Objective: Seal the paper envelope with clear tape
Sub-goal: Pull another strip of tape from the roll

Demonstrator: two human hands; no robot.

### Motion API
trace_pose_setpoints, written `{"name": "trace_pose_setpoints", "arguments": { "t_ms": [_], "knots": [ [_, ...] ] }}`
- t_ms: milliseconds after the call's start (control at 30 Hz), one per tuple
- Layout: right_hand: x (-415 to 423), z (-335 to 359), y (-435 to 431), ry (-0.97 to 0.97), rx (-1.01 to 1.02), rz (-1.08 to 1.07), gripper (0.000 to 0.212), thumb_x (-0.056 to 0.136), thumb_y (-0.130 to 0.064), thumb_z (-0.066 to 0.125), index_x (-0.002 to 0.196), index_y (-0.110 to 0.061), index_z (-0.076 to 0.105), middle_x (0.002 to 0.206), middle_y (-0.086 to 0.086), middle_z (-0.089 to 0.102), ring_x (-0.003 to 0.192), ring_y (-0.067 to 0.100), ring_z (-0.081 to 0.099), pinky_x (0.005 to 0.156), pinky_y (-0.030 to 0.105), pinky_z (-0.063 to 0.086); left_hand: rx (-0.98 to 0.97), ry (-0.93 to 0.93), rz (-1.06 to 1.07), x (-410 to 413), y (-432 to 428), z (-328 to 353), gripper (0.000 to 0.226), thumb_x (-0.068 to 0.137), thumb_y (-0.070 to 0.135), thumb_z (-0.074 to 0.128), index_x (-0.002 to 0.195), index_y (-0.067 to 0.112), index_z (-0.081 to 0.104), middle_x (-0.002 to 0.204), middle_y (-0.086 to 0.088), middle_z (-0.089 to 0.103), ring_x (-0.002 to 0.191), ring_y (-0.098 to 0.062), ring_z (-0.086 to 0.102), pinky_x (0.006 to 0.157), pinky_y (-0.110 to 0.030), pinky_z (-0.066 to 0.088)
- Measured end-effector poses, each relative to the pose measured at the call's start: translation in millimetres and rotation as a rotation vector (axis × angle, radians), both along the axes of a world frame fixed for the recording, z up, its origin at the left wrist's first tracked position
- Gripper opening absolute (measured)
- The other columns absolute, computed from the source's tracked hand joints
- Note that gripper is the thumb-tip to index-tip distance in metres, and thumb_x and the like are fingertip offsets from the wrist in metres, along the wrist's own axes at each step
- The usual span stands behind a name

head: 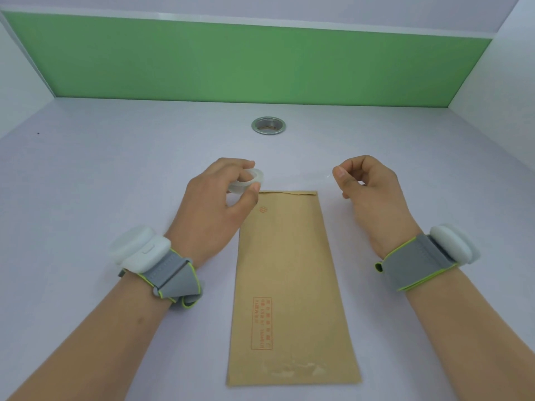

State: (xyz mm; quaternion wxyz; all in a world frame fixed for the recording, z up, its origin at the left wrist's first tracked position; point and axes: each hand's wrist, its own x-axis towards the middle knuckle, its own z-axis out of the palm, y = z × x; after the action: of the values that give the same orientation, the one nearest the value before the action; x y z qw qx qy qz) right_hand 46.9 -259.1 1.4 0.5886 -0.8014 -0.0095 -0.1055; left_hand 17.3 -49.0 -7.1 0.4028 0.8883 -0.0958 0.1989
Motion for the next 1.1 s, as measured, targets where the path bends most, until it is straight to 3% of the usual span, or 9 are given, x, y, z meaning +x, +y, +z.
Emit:
{"name": "trace_pose_setpoints", "arguments": {
  "t_ms": [67, 133, 300, 500, 600, 733, 867, 933, 1100],
  "knots": [
    [-0.9, 2.2, 0.9, 0.017, 0.046, 0.017, 0.013, 0.09, -0.02, 0.056, 0.077, -0.021, 0.054, 0.079, -0.005, 0.053, 0.072, 0.011, 0.048, 0.053, 0.004, 0.036, -0.001, 0.005, -0.015, -0.3, 0.1, 0.4, 0.025, 0.083, 0.034, 0.048, 0.084, 0.014, 0.063, 0.115, 0.011, 0.06, 0.097, 0.001, 0.054, 0.091, -0.025, 0.045],
    [-1.9, 3.7, 1.5, 0.036, 0.081, 0.028, 0.015, 0.091, -0.019, 0.055, 0.076, -0.021, 0.054, 0.081, -0.002, 0.053, 0.069, 0.01, 0.047, 0.046, 0.003, 0.034, 0.007, 0.012, -0.038, -0.4, 0.5, 0.7, 0.03, 0.084, 0.037, 0.044, 0.082, 0.013, 0.062, 0.113, 0.013, 0.058, 0.096, 0.003, 0.054, 0.088, -0.022, 0.045],
    [-4.8, 6.0, 5.2, 0.05, 0.102, 0.047, 0.013, 0.093, -0.015, 0.051, 0.081, -0.017, 0.056, 0.088, 0.003, 0.055, 0.069, 0.009, 0.047, 0.044, 0.003, 0.035, 0.013, 0.019, -0.129, -2.0, 0.9, 1.7, 0.031, 0.083, 0.037, 0.032, 0.079, 0.013, 0.051, 0.111, 0.006, 0.057, 0.089, 0.002, 0.054, 0.071, -0.004, 0.036],
    [-5.0, 6.7, 5.4, 0.063, 0.115, 0.011, 0.011, 0.095, -0.018, 0.045, 0.094, -0.012, 0.055, 0.084, -0.003, 0.057, 0.068, 0.004, 0.051, 0.045, 0.001, 0.036, 0.019, -0.022, -0.126, -3.0, 0.0, 3.5, 0.023, 0.079, 0.035, 0.035, 0.069, 0.015, 0.041, 0.095, 0.004, 0.054, 0.086, -0.002, 0.048, 0.066, -0.004, 0.034],
    [-5.7, 5.1, 6.7, 0.028, 0.062, -0.02, 0.014, 0.095, -0.023, 0.044, 0.096, -0.016, 0.056, 0.083, -0.006, 0.059, 0.067, 0.006, 0.054, 0.054, 0.004, 0.04, 0.01, -0.03, -0.127, -4.4, -2.4, 4.3, 0.021, 0.076, 0.035, 0.039, 0.065, 0.017, 0.04, 0.093, 0.008, 0.055, 0.08, -0.005, 0.049, 0.066, -0.006, 0.035],
    [-14.4, 6.8, 20.7, -0.145, -0.04, 0.094, 0.01, 0.094, -0.026, 0.045, 0.1, -0.026, 0.053, 0.096, -0.011, 0.061, 0.087, 0.009, 0.062, 0.074, 0.023, 0.046, 0.024, -0.056, -0.131, -6.9, -4.8, 6.5, 0.028, 0.075, 0.034, 0.044, 0.062, 0.01, 0.043, 0.091, 0.01, 0.056, 0.081, -0.011, 0.051, 0.065, -0.011, 0.035],
    [-28.8, 10.5, 32.2, -0.325, -0.308, 0.404, 0.032, 0.093, -0.029, 0.046, 0.124, -0.02, 0.049, 0.121, -0.006, 0.059, 0.114, 0.001, 0.053, 0.094, 0.013, 0.041, 0.032, -0.066, -0.153, -8.7, -5.6, 7.8, 0.028, 0.079, 0.034, 0.048, 0.063, 0.011, 0.045, 0.093, 0.01, 0.056, 0.081, -0.006, 0.052, 0.066, -0.009, 0.035],
    [-32.0, 9.4, 36.6, -0.393, -0.418, 0.458, 0.031, 0.094, -0.025, 0.048, 0.123, -0.017, 0.052, 0.12, -0.002, 0.058, 0.11, 0.002, 0.054, 0.094, 0.01, 0.039, 0.03, -0.058, -0.162, -9.8, -6.4, 8.0, 0.024, 0.079, 0.035, 0.049, 0.064, 0.017, 0.045, 0.095, 0.008, 0.052, 0.082, -0.004, 0.05, 0.067, -0.007, 0.035],
    [-29.3, 10.4, 36.8, -0.412, -0.375, 0.367, 0.014, 0.088, -0.018, 0.06, 0.1, -0.017, 0.067, 0.092, -0.003, 0.059, 0.08, 0.008, 0.059, 0.08, 0.02, 0.049, 0.039, -0.057, -0.155, -9.0, -5.2, 8.6, 0.019, 0.08, 0.04, 0.05, 0.066, 0.029, 0.044, 0.098, 0.0, 0.048, 0.086, -0.004, 0.049, 0.07, -0.004, 0.035]
  ]
}}
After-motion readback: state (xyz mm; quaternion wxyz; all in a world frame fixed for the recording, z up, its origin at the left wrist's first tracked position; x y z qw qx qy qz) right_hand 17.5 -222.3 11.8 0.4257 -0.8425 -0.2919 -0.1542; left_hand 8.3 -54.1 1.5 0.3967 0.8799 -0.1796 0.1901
